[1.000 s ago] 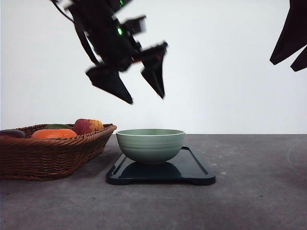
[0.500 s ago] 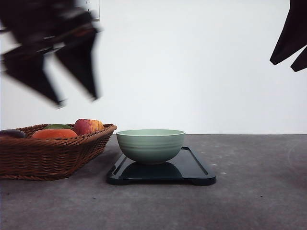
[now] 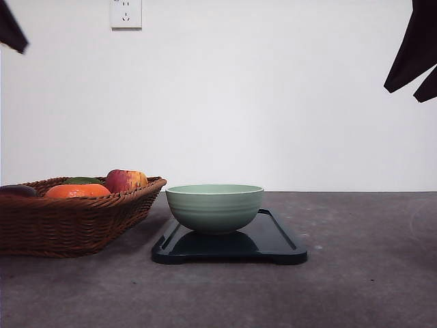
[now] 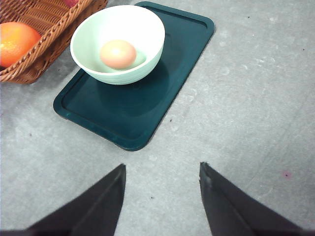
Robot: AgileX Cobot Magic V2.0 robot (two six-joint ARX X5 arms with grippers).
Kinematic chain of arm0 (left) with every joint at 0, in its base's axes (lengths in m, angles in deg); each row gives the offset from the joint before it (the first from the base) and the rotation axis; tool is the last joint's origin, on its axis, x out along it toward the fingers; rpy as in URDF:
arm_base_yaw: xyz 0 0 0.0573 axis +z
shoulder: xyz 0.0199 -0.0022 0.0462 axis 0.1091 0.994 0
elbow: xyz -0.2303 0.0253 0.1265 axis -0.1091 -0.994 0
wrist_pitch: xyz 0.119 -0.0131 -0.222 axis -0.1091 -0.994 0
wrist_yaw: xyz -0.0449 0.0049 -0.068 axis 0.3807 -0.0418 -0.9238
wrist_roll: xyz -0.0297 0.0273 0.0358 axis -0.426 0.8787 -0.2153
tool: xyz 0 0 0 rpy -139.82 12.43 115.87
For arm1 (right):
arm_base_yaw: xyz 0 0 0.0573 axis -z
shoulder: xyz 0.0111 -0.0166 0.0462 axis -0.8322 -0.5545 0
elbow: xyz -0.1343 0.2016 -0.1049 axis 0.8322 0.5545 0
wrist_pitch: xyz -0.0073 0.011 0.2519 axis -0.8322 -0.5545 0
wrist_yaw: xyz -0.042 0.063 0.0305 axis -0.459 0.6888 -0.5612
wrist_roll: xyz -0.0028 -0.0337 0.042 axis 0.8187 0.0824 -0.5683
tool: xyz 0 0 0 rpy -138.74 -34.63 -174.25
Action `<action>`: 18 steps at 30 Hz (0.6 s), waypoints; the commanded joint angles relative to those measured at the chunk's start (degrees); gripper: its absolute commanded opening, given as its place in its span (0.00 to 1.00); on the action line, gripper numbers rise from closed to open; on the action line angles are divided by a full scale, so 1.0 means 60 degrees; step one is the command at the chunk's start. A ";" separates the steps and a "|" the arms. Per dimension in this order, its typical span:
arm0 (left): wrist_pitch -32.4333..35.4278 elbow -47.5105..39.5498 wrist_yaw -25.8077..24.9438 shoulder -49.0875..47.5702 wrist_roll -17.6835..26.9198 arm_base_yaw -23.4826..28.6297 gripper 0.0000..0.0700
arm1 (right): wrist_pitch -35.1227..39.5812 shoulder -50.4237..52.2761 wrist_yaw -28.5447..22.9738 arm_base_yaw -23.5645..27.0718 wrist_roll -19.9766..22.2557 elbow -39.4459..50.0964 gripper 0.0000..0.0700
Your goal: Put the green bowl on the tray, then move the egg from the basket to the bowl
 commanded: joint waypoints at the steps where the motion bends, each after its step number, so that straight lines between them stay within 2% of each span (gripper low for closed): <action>1: 0.0100 0.0053 0.0056 -0.0053 -0.0166 -0.0054 0.77 | -0.0007 -0.0033 0.0007 -0.0058 -0.0057 -0.0015 0.41; 4: 0.0093 0.0057 0.0046 -0.0277 -0.0385 -0.0059 0.78 | -0.0156 -0.0029 0.0118 -0.0058 -0.0070 -0.0015 0.41; 5: 0.0093 0.0057 0.0046 -0.0332 -0.0405 -0.0061 0.74 | -0.0164 -0.0029 0.0184 -0.0058 -0.0069 -0.0015 0.41; 6: 0.0095 0.0057 0.0046 -0.0380 -0.0407 -0.0061 0.66 | -0.0162 -0.0029 0.0248 -0.0058 -0.0068 -0.0015 0.40; 7: 0.0090 0.0057 0.0046 -0.0400 -0.0407 -0.0064 0.29 | -0.0156 -0.0029 0.0245 -0.0058 -0.0091 -0.0015 0.27; 8: 0.0088 0.0057 0.0048 -0.0408 -0.0426 -0.0063 0.12 | -0.0150 -0.0029 0.0243 -0.0058 -0.0098 -0.0015 0.13; 9: 0.0091 0.0057 0.0050 -0.0407 -0.0454 -0.0061 0.05 | -0.0141 -0.0029 0.0240 -0.0058 -0.0096 -0.0015 0.00; 11: 0.0106 0.0057 0.0047 -0.0390 -0.0459 -0.0059 0.00 | -0.0105 -0.0031 0.0278 -0.0056 -0.0106 -0.0015 0.02; 14: -0.0042 0.0057 0.0006 -0.0432 -0.0538 -0.0079 0.00 | -0.0262 -0.0013 0.0731 -0.0058 -0.0110 -0.0015 0.02; 18: -0.0021 0.0057 0.0007 -0.0462 -0.0538 -0.0079 0.00 | -0.0248 -0.0015 0.0747 -0.0058 -0.0099 -0.0015 0.02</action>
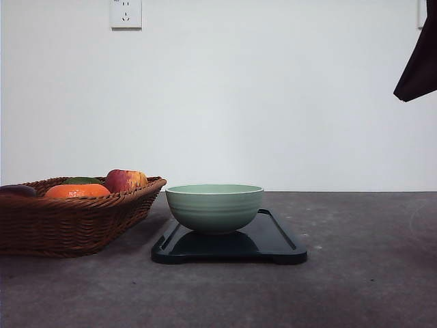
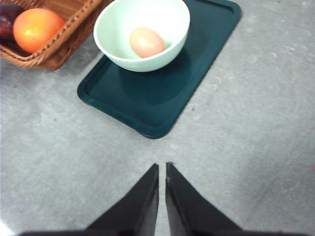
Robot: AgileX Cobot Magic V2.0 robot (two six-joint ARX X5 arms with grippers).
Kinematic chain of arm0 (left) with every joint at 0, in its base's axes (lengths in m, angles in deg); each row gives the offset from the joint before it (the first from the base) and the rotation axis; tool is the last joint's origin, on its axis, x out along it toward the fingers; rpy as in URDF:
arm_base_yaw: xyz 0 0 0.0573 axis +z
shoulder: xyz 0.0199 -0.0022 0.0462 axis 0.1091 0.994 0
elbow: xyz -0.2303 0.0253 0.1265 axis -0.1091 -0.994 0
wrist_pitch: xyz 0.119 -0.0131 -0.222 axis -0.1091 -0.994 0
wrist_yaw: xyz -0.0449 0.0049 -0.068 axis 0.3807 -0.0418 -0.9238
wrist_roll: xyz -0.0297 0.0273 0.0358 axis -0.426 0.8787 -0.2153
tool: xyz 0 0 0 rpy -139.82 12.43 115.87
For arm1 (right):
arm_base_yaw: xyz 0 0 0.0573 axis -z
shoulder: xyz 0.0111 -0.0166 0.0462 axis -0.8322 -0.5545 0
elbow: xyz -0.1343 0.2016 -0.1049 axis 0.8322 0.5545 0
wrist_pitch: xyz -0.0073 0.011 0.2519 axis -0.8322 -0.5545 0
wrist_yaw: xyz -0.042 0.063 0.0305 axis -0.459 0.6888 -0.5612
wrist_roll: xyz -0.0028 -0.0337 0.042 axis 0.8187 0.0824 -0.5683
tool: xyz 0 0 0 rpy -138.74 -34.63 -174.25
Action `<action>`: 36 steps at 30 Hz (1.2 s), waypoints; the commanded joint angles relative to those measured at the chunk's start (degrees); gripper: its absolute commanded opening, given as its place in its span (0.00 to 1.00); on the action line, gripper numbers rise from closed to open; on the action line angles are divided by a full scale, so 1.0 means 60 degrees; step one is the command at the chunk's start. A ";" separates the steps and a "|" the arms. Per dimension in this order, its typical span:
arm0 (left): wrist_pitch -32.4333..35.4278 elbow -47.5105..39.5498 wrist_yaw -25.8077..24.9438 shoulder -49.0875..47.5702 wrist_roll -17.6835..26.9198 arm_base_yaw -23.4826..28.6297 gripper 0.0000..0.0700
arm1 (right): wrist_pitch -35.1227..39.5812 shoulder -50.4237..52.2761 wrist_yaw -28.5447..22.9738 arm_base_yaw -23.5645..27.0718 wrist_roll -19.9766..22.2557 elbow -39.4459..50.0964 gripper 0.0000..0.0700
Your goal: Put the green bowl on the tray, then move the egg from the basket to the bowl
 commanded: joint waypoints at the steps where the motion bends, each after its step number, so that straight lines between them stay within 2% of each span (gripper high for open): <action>1: 0.0105 0.0058 0.0010 0.0007 -0.0045 -0.0069 0.00 | 0.0085 -0.0022 0.0004 -0.0053 -0.0073 -0.0025 0.02; 10: 0.0086 0.0055 0.0007 -0.0006 -0.0042 -0.0069 0.00 | 0.0117 -0.0022 0.0004 -0.0053 -0.0073 -0.0025 0.02; 12: 0.0038 0.0043 0.0058 -0.0117 0.0457 0.0035 0.00 | 0.0117 -0.0022 0.0004 -0.0053 -0.0073 -0.0025 0.02; 16: 0.0374 -0.0641 0.0051 -0.0630 0.0738 0.0971 0.00 | 0.0117 -0.0022 0.0004 -0.0053 -0.0073 -0.0025 0.02; 20: 0.1109 -0.2078 0.0036 -0.1603 0.0705 0.2239 0.00 | 0.0117 -0.0022 0.0004 -0.0053 -0.0073 -0.0025 0.02; 24: 0.2421 -0.3733 0.0034 -0.2683 0.0709 0.3473 0.00 | 0.0117 -0.0022 0.0004 -0.0053 -0.0073 -0.0025 0.02; 29: 0.3923 -0.5138 -0.0202 -0.3644 0.0712 0.4532 0.00 | 0.0122 -0.0022 0.0004 -0.0053 -0.0073 -0.0025 0.02; 32: 0.4172 -0.5553 -0.0600 -0.4026 0.0760 0.4970 0.00 | 0.0135 -0.0022 0.0004 -0.0053 -0.0073 -0.0025 0.02; 36: 0.4189 -0.5929 -0.1852 -0.4389 0.1174 0.5342 0.00 | 0.0194 -0.0022 0.0004 -0.0053 -0.0073 -0.0025 0.02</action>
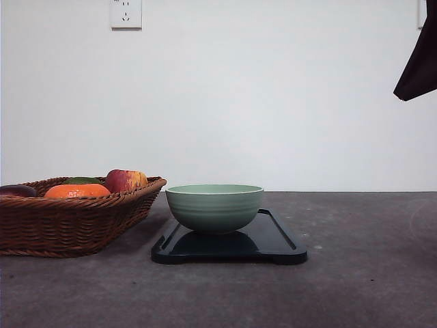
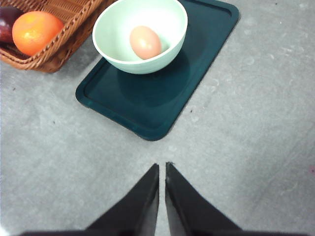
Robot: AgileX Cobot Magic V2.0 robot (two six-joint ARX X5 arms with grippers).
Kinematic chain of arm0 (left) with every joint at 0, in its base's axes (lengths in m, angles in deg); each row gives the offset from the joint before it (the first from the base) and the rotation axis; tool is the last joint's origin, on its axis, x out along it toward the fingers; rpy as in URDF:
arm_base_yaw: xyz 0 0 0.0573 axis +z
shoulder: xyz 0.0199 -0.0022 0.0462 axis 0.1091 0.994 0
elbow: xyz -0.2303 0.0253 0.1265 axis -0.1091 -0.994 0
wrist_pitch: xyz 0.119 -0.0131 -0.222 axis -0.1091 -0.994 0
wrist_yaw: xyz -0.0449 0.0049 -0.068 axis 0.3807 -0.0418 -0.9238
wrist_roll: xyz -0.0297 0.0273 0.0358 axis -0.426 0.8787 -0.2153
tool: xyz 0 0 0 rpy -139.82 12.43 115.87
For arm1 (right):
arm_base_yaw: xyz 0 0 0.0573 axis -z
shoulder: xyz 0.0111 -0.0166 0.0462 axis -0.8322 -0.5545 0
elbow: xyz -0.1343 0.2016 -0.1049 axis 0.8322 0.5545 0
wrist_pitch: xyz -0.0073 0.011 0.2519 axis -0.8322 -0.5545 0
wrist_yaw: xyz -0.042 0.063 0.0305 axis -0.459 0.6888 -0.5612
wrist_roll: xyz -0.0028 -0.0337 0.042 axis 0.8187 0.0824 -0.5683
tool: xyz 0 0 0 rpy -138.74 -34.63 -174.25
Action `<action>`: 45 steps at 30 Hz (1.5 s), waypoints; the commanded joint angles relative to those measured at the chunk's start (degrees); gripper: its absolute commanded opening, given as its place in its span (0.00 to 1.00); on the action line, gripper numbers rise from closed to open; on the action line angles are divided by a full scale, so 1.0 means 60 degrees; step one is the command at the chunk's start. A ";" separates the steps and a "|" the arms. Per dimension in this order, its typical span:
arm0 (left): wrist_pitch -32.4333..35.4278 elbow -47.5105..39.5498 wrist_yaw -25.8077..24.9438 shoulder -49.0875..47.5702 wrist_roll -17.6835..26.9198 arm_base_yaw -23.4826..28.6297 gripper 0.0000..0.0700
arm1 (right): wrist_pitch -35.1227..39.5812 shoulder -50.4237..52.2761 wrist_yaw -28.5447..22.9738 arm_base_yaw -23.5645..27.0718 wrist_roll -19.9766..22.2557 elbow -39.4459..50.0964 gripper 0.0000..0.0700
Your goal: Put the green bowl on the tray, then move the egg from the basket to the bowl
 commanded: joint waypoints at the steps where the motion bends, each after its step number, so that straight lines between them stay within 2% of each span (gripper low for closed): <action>1: 0.0101 -0.0175 -0.0463 -0.0067 0.0483 0.0033 0.00 | 0.0113 -0.0022 0.0006 -0.0051 -0.0070 -0.0029 0.02; 4: 0.0265 -0.0206 -0.0539 -0.0063 0.0751 0.0033 0.00 | 0.0145 -0.0022 0.0006 -0.0051 -0.0073 -0.0029 0.02; 24: 0.0335 -0.0206 -0.0481 -0.0060 0.0700 0.0037 0.00 | 0.0157 0.0014 -0.0017 -0.0077 -0.0039 -0.0029 0.02; 27: 0.0335 -0.0206 -0.0481 -0.0060 0.0700 0.0037 0.00 | 0.0332 0.0420 -0.0374 -0.0074 0.1116 0.0003 0.02; 30: 0.0335 -0.0206 -0.0481 -0.0060 0.0700 0.0037 0.00 | 0.1601 0.0883 -0.0733 0.0412 0.1877 0.0588 0.02; 32: 0.0332 -0.0206 -0.0481 -0.0060 0.0700 0.0037 0.00 | 0.2800 0.1516 -0.0730 0.0971 0.1963 0.1478 0.02; 37: 0.0335 -0.0206 -0.0481 -0.0060 0.0700 0.0037 0.00 | 0.4888 0.3419 -0.0803 0.2335 0.2026 0.3816 0.02; 45: 0.0335 -0.0206 -0.0481 -0.0060 0.0700 0.0037 0.00 | 0.5443 0.6173 -0.0817 0.3873 0.2035 0.6037 0.02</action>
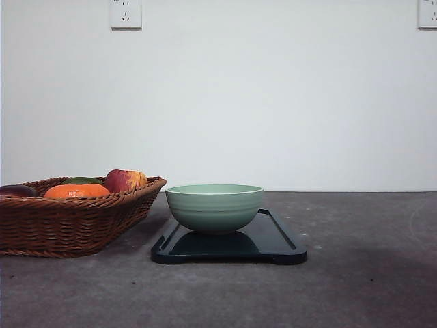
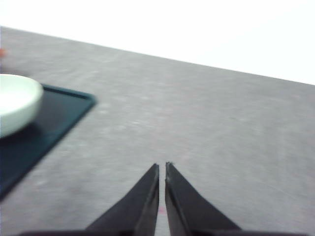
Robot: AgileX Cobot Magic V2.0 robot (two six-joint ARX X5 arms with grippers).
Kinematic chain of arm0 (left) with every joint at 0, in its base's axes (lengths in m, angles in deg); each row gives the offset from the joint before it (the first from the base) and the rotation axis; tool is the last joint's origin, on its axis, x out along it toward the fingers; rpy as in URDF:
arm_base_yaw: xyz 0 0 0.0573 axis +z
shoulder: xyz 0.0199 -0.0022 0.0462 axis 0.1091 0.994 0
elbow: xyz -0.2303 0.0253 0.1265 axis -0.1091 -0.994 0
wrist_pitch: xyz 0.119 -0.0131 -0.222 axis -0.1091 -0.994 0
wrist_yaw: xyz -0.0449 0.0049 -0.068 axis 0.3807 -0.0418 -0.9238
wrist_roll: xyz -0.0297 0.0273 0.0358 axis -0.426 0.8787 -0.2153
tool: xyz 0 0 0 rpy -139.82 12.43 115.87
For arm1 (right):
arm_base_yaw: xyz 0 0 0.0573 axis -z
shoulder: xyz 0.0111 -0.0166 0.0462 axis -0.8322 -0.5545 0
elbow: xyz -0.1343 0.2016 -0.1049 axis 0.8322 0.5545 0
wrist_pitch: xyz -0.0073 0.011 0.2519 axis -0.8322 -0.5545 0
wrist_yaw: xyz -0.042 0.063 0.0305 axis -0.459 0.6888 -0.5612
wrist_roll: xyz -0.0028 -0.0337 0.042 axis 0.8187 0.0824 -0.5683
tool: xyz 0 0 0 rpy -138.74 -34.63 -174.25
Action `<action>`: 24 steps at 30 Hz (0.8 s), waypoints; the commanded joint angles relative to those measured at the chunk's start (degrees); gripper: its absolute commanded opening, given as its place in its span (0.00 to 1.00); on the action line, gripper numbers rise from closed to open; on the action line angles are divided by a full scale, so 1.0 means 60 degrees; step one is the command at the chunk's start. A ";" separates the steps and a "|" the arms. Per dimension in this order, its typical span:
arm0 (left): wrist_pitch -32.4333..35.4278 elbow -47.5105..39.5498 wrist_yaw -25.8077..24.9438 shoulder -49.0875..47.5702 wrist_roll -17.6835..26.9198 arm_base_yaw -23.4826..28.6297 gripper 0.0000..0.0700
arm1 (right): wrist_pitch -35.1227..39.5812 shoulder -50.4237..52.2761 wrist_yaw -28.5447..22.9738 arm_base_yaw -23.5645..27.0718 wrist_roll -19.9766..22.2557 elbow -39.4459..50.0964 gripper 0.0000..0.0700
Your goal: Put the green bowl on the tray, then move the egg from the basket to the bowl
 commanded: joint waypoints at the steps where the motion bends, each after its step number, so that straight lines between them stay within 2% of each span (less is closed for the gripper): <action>1: 0.0113 -0.0186 0.0011 -0.0011 0.0062 0.0014 0.00 | 0.0285 0.0471 -0.0029 0.0159 0.0037 0.0296 0.02; 4: 0.0115 -0.0185 0.0011 -0.0011 0.0062 0.0011 0.00 | -0.0046 0.1153 -0.0037 0.0335 -0.0043 0.0491 0.02; 24: 0.0200 -0.0179 0.0004 -0.0011 0.0062 0.0011 0.00 | 0.0259 0.1124 0.0029 0.0338 -0.0046 0.0487 0.02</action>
